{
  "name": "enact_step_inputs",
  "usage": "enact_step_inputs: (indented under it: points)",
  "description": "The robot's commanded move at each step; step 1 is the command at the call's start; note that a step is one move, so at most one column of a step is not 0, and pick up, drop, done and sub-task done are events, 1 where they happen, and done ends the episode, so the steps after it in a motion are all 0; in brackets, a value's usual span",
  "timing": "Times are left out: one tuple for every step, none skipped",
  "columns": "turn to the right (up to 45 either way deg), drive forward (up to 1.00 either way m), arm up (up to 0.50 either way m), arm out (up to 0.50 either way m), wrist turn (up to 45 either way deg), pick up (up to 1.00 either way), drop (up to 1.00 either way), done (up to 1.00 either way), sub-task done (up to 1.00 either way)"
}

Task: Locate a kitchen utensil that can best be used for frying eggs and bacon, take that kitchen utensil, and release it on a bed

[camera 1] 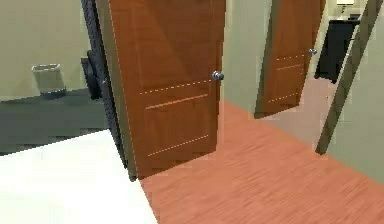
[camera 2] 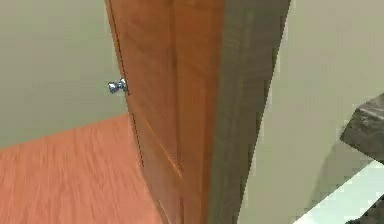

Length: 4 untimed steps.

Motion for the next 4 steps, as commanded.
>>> enact_step_inputs:
  points:
    - [-45.0, 0.0, 0.0, 0.0, 0.0, 0.0, 0.0, 0.0, 0.0]
    - [-33.0, 0.0, 0.0, 0.0, 0.0, 0.0, 0.0, 0.0, 0.0]
    - [0.0, 0.25, 0.0, 0.0, 0.0, 0.0, 0.0, 0.0, 0.0]
    - [30.0, 0.0, 0.0, 0.0, 0.0, 0.0, 0.0, 0.0, 0.0]
